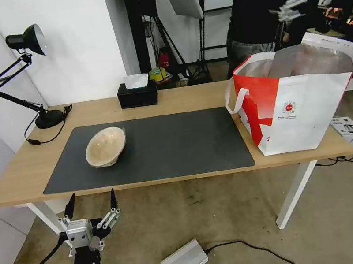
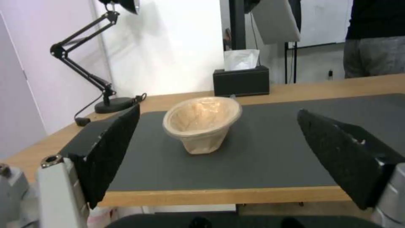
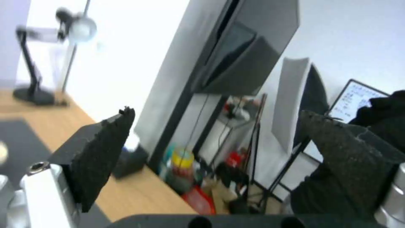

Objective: Pick up the trash from the table and place it into the takeout bag.

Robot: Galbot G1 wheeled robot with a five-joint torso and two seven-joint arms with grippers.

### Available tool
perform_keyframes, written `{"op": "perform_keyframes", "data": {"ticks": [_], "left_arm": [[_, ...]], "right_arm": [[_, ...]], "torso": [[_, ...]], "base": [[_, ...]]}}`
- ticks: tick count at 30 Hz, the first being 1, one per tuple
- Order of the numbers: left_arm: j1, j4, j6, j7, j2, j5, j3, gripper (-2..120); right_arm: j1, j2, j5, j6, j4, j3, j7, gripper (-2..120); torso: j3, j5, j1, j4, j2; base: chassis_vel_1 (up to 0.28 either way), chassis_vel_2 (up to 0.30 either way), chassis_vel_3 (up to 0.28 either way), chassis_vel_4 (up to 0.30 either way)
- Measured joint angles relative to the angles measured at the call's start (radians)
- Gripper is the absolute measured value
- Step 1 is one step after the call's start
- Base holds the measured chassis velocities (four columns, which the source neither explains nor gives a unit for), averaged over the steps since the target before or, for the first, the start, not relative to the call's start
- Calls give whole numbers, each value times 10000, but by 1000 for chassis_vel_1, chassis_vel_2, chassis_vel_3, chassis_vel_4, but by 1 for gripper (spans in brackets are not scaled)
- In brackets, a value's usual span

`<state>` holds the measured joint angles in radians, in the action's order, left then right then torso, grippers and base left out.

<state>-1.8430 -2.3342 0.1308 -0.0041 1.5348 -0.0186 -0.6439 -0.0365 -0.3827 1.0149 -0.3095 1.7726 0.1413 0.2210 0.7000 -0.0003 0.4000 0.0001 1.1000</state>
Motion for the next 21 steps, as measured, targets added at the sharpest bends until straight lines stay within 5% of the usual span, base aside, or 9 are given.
{"op": "perform_keyframes", "data": {"ticks": [7, 11, 21], "left_arm": [[-5, 86, 0, -5, 8, 16, -41, 100], [24, 164, 15, -6, 22, 18, -36, 100], [59, 311, 95, -6, 44, 18, -61, 100]], "right_arm": [[1100, 378, 1062, -132, 1586, -699, -3493, 100], [1475, 609, 1203, 124, 1776, -710, -4650, 100], [2510, 862, 1117, 766, 1971, -1027, -5934, 100]], "torso": [[0, 1, 0, -2, 0], [0, 2, 0, -2, 0], [0, 3, 0, -3, 0]], "base": [[0, 0, 0, 0], [0, 0, 0, 0], [0, 0, 0, 0]]}}
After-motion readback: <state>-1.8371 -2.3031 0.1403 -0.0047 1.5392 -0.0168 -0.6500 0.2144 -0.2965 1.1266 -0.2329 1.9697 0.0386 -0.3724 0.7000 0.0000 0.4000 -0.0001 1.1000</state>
